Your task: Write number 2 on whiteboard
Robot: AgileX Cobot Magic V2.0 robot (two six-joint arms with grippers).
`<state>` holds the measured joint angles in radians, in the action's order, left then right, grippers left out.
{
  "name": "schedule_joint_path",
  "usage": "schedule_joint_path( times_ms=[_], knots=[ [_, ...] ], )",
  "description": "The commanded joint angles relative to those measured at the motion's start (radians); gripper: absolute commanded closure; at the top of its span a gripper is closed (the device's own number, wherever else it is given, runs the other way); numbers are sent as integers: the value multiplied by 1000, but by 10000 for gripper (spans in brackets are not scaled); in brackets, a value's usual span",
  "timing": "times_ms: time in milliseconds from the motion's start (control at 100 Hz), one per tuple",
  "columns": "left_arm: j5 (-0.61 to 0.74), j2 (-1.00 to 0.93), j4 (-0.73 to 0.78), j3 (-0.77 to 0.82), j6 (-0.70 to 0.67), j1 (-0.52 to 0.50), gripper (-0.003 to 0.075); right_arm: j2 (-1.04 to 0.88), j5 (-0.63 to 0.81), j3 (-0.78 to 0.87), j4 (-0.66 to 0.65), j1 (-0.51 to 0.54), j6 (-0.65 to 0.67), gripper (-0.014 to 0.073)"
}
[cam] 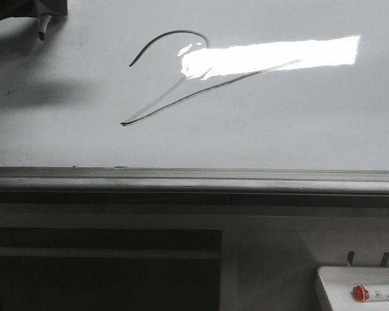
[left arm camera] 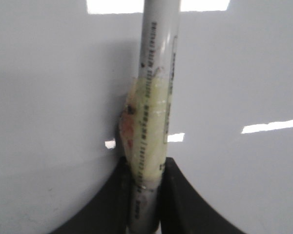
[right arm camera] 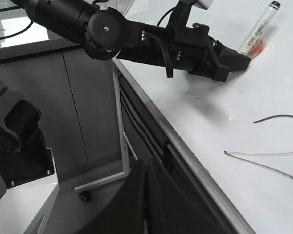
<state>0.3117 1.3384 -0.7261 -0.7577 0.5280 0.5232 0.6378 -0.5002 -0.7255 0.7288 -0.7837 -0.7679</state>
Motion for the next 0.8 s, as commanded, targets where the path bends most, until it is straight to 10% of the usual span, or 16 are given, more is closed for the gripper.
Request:
schedule_joint_path(
  times_ms=[0, 300, 570, 790],
  knots=[
    [16, 23, -31, -18, -9, -7, 739, -1, 51, -26, 15, 6, 4, 664],
    [4, 23, -31, -18, -9, -7, 440, 5, 51, -26, 15, 6, 4, 664],
    [4, 23, -31, -18, -9, -7, 407, 47, 49, -26, 15, 6, 4, 664],
    [4, 23, -31, -18, -9, -7, 162, 51, 49, -26, 15, 6, 4, 664]
  ],
)
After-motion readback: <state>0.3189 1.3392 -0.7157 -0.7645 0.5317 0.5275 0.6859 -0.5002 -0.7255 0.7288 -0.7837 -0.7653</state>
